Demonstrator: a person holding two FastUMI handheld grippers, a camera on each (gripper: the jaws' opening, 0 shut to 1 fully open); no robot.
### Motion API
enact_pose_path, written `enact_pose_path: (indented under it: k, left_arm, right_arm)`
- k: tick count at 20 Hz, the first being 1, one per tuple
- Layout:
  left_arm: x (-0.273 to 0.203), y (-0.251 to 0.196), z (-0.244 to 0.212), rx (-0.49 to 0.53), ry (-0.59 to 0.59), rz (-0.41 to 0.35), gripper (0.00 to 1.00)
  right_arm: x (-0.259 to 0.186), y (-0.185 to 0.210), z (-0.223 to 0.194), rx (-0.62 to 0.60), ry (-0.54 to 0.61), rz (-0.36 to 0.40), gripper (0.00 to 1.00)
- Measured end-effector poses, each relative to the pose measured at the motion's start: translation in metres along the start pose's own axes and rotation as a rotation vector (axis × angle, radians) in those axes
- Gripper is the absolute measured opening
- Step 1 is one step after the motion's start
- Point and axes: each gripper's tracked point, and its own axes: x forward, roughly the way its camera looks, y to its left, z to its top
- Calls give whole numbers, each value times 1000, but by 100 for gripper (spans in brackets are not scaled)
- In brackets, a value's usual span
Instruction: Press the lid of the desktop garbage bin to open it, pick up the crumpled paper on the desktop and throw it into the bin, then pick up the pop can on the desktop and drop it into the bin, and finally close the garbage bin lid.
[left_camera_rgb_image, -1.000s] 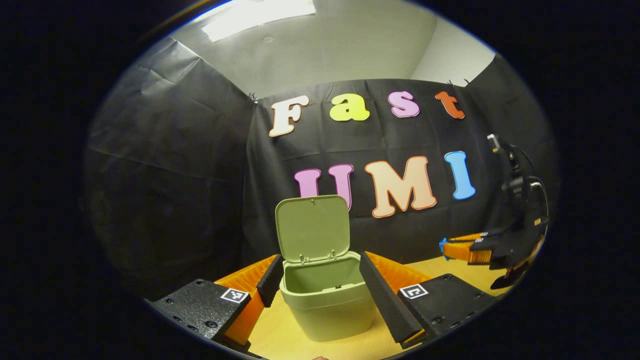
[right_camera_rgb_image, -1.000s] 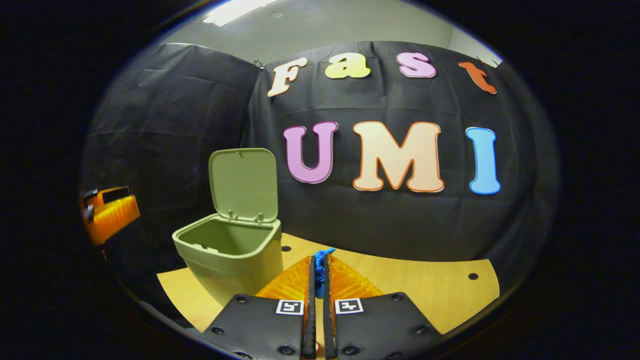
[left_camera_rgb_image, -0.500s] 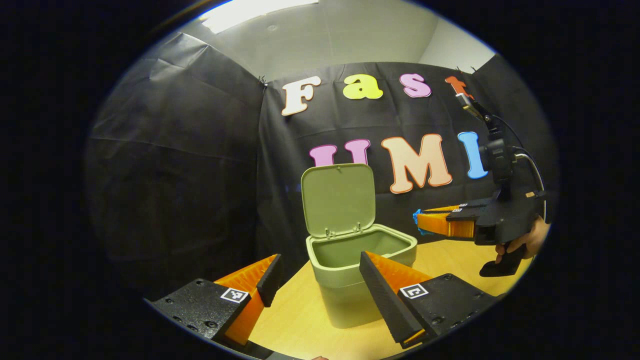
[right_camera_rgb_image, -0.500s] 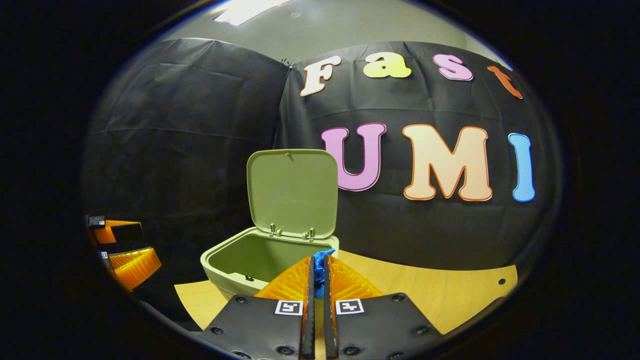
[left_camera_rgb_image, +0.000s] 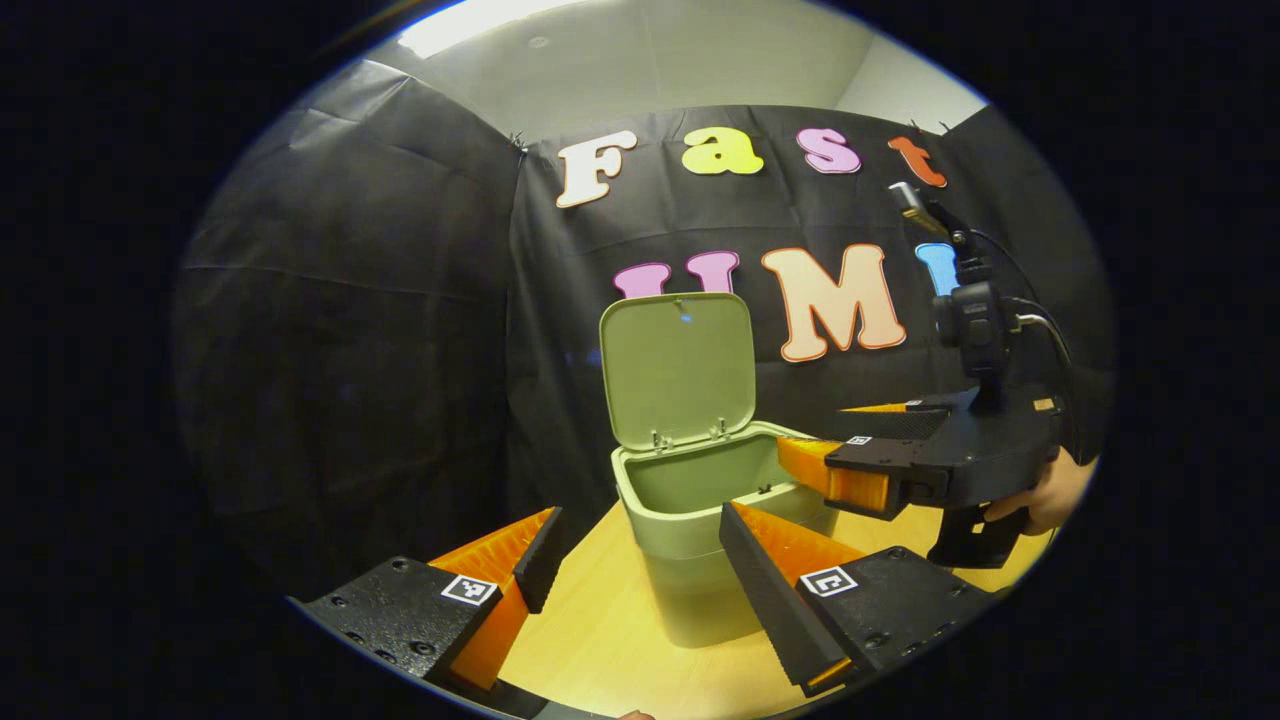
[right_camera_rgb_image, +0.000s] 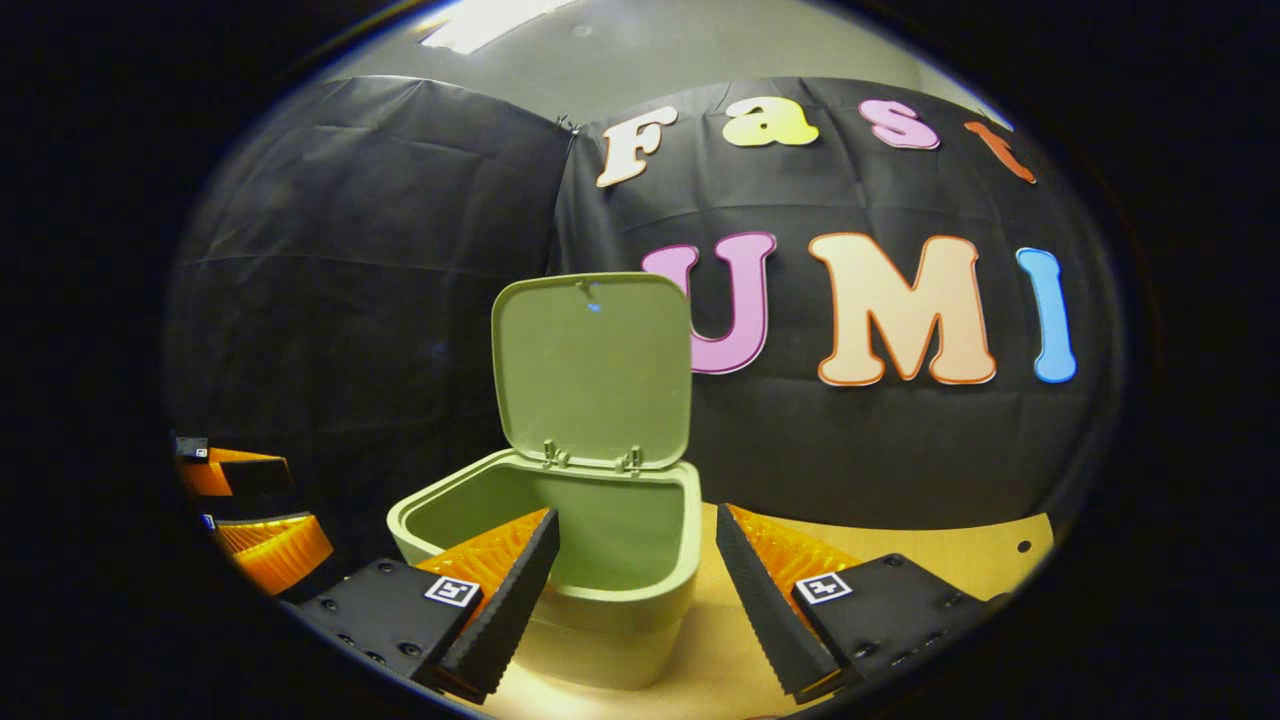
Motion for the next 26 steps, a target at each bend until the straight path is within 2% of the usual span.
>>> enact_pose_path:
  k: [6, 14, 20, 26]
  left_arm:
    - [13, -65, 11, -10, -31, -120, 94]
    - [10, -157, 2, 0, -6, -266, 94]
    - [-5, -227, -29, 3, 76, -388, 94]
    - [-15, -278, -79, 33, 191, -465, 94]
  right_arm:
    - [-51, -80, 33, -28, -85, -132, 98]
    - [-133, -193, 55, -82, -107, -312, 98]
    - [-193, -258, 47, -74, -72, -439, 98]
    - [-254, -310, 31, -51, -24, -564, 98]
